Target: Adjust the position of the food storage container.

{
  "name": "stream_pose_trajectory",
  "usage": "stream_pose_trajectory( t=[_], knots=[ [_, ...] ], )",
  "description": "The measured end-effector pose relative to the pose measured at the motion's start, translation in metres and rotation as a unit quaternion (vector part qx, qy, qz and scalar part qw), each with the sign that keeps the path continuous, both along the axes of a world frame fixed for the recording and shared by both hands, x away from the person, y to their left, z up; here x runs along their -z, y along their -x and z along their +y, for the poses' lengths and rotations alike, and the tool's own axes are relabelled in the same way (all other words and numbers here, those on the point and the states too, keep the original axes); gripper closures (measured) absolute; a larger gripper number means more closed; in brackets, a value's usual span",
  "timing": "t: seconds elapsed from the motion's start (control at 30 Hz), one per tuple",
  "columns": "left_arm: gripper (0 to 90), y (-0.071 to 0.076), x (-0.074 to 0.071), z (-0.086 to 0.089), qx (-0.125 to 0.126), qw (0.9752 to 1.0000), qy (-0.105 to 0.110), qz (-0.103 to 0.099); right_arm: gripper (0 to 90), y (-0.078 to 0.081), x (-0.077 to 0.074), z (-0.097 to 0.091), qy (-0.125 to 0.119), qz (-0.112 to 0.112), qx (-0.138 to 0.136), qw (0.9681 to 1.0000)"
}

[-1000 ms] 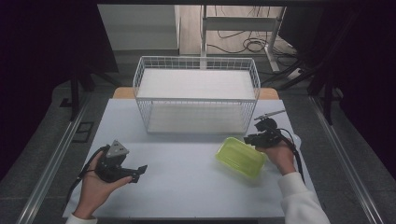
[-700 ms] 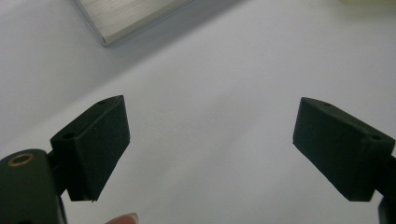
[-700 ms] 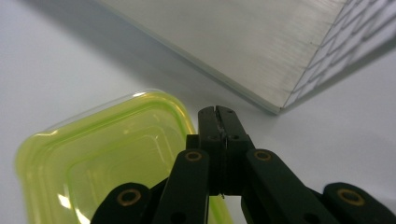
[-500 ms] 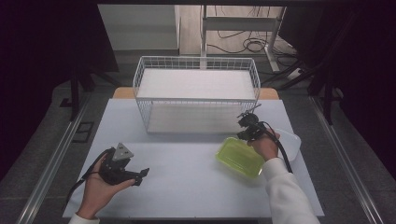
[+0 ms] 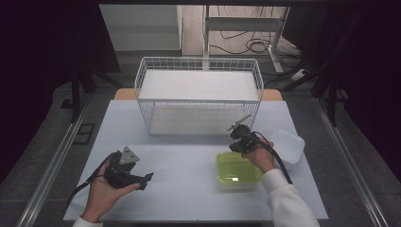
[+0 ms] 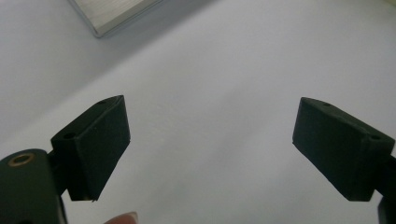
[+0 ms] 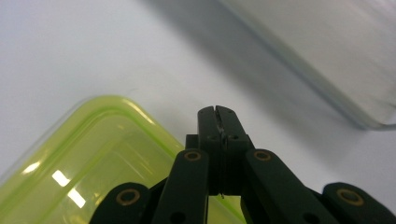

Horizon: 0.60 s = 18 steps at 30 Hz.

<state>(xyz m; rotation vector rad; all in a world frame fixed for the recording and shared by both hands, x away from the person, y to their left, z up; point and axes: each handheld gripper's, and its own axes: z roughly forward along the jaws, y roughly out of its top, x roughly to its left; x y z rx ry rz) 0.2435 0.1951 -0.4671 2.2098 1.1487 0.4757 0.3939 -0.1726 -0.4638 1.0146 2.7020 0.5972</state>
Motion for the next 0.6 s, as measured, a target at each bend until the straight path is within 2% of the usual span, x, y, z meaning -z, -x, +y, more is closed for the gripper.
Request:
stream_pose_trajectory(
  t=[0.2,0.23,0.3,0.33,0.37,0.4,0.43,0.5,0.6],
  knots=[
    [10.8,0.001,0.0,-0.001,0.003,1.0,0.003,0.003,89.3,0.012,-0.001,0.005,0.0,-0.004,-0.014,0.9999],
    [10.8,0.001,0.0,-0.001,0.002,1.0,0.004,0.002,89.3,0.014,-0.005,0.003,-0.001,-0.008,-0.013,0.9999],
    [10.9,0.001,0.0,-0.001,0.001,1.0,0.004,0.001,89.3,0.018,-0.016,-0.006,-0.02,-0.021,-0.003,0.9996],
    [10.8,0.001,0.0,-0.001,0.001,1.0,0.004,0.001,89.3,0.018,-0.016,-0.006,-0.02,-0.021,-0.003,0.9996],
    [10.9,0.001,0.0,-0.001,0.002,1.0,0.003,0.002,89.3,0.025,-0.027,-0.022,-0.034,-0.031,0.011,0.9989],
    [11.0,0.001,0.001,-0.002,-0.001,1.0,0.002,0.005,89.3,0.027,-0.029,-0.026,-0.037,-0.033,0.012,0.9987],
    [11.4,0.0,0.001,-0.002,-0.003,1.0,0.001,0.007,89.3,0.033,-0.033,-0.036,-0.043,-0.033,0.027,0.9982],
    [11.8,-0.001,0.002,-0.003,-0.008,0.9999,0.002,0.011,89.3,0.041,-0.035,-0.054,-0.038,-0.04,0.047,0.9973],
    [12.1,-0.001,0.002,-0.004,-0.011,0.9998,0.008,0.014,89.3,0.052,-0.032,-0.076,-0.04,-0.036,0.076,0.9957]
  ],
)
